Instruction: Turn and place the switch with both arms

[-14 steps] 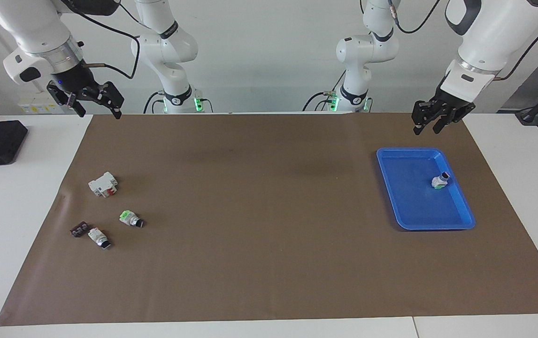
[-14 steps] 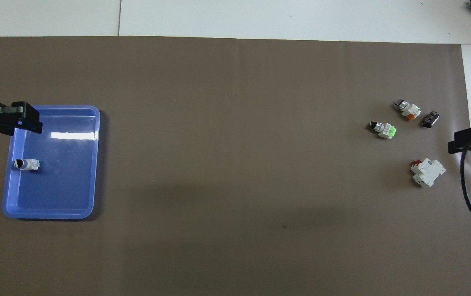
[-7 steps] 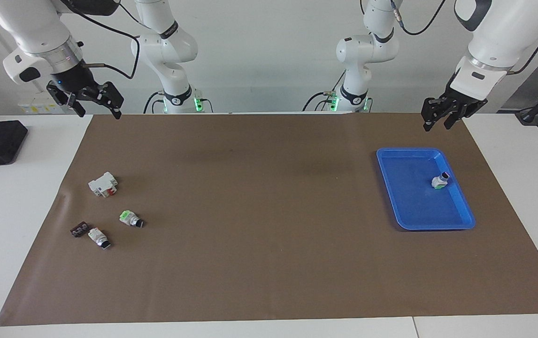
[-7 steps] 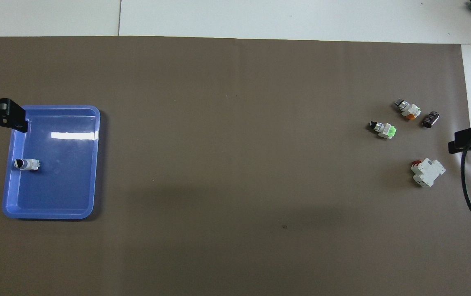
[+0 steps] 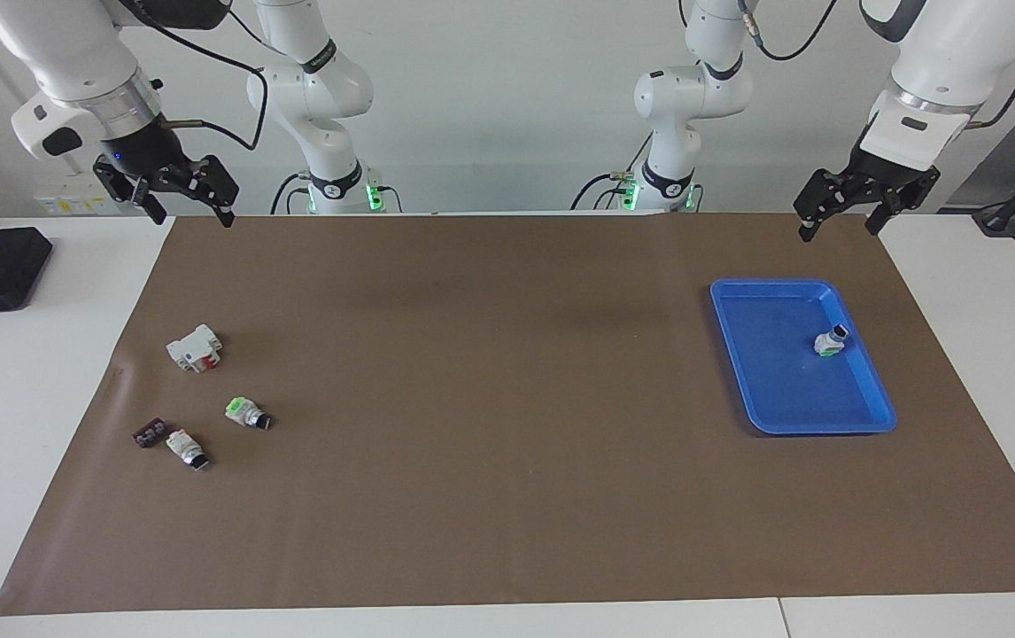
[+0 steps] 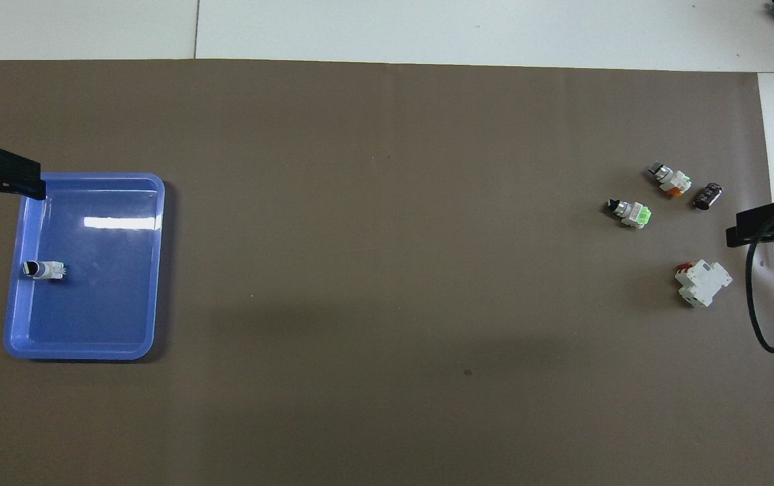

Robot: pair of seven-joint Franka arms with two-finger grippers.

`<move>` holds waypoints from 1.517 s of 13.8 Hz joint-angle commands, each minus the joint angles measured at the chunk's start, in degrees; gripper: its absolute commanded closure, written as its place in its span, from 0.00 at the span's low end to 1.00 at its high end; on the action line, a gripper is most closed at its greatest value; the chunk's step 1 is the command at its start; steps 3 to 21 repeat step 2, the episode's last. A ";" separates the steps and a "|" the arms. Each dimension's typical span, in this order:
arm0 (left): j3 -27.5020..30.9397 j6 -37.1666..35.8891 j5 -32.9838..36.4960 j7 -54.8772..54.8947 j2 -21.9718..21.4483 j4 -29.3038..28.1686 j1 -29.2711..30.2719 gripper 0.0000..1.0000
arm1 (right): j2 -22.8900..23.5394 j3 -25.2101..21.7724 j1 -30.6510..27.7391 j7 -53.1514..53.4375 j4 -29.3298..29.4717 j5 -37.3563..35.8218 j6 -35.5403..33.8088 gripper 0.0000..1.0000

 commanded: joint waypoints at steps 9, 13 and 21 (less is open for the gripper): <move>0.71 1.73 -0.34 0.60 -0.40 -0.20 -0.43 0.00 | -1.93 -1.68 1.34 0.91 -2.70 0.90 2.01 0.00; 0.71 1.73 -0.34 0.60 -0.40 -0.20 -0.43 0.00 | -1.93 -1.68 1.34 0.91 -2.70 0.90 2.01 0.00; 0.71 1.73 -0.34 0.60 -0.40 -0.20 -0.43 0.00 | -1.93 -1.68 1.34 0.91 -2.70 0.90 2.01 0.00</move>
